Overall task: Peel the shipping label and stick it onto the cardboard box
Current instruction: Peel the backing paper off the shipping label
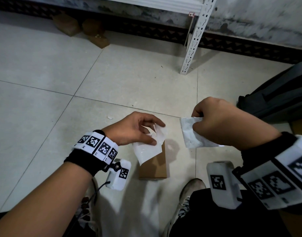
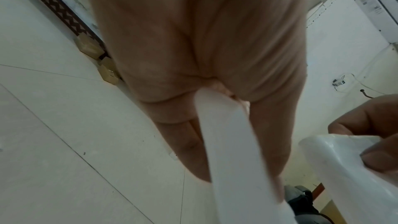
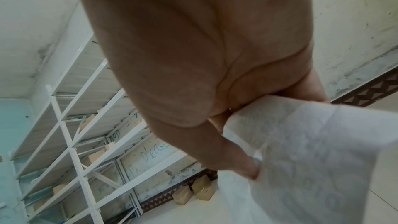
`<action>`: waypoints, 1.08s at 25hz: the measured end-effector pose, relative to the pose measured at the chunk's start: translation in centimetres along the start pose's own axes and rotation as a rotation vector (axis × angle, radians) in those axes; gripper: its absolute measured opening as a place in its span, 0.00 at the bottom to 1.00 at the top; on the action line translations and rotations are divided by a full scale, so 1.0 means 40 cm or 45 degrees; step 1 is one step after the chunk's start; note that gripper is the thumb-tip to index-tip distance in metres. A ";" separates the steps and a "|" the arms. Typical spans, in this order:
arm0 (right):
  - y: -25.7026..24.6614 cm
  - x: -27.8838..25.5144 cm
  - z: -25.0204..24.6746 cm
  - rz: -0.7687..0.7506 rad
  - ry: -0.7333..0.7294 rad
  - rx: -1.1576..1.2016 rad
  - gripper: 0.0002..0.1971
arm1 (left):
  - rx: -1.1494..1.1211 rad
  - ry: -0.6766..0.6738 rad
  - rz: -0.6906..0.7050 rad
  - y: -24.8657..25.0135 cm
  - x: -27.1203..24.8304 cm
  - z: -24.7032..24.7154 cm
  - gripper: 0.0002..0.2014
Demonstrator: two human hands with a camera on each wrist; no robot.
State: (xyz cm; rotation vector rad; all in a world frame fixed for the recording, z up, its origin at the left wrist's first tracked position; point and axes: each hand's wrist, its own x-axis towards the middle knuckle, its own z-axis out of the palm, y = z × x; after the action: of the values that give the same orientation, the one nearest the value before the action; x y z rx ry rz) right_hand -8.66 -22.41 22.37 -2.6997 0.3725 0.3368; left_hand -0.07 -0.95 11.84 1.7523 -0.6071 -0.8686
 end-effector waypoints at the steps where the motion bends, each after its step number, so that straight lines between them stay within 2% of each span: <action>1: 0.001 0.001 0.001 0.002 0.004 -0.004 0.15 | -0.005 0.013 0.008 0.001 0.000 0.001 0.24; 4: 0.003 0.002 0.000 0.007 -0.004 -0.030 0.14 | 0.029 0.038 0.037 -0.013 0.007 -0.002 0.19; 8: 0.003 0.001 -0.002 -0.008 0.007 -0.054 0.18 | -0.035 0.038 -0.034 -0.026 0.009 -0.003 0.15; 13: 0.001 -0.002 -0.005 0.007 0.002 -0.061 0.14 | -0.404 0.006 -0.194 -0.035 0.013 0.008 0.10; 15: -0.001 -0.002 -0.007 0.010 0.011 -0.065 0.14 | -0.409 0.025 -0.221 -0.043 0.016 0.015 0.06; 18: -0.003 -0.004 -0.008 0.004 0.019 -0.078 0.13 | -0.248 0.122 -0.221 -0.081 0.027 0.030 0.02; 20: -0.004 -0.002 -0.007 -0.006 0.021 -0.101 0.13 | -0.275 0.212 -0.241 -0.134 0.034 0.036 0.04; 24: -0.005 -0.003 0.006 -0.016 0.016 -0.162 0.12 | -0.479 0.433 -0.459 -0.268 0.034 0.034 0.02; 27: -0.009 -0.011 0.020 -0.042 0.005 -0.230 0.12 | -0.692 0.609 -0.632 -0.385 0.017 0.021 0.08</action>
State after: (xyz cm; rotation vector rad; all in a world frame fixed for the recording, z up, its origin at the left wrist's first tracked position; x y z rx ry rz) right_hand -9.09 -21.67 21.90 -2.8796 0.3121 0.3722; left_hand -0.43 3.17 -3.03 1.5300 0.3702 -0.8009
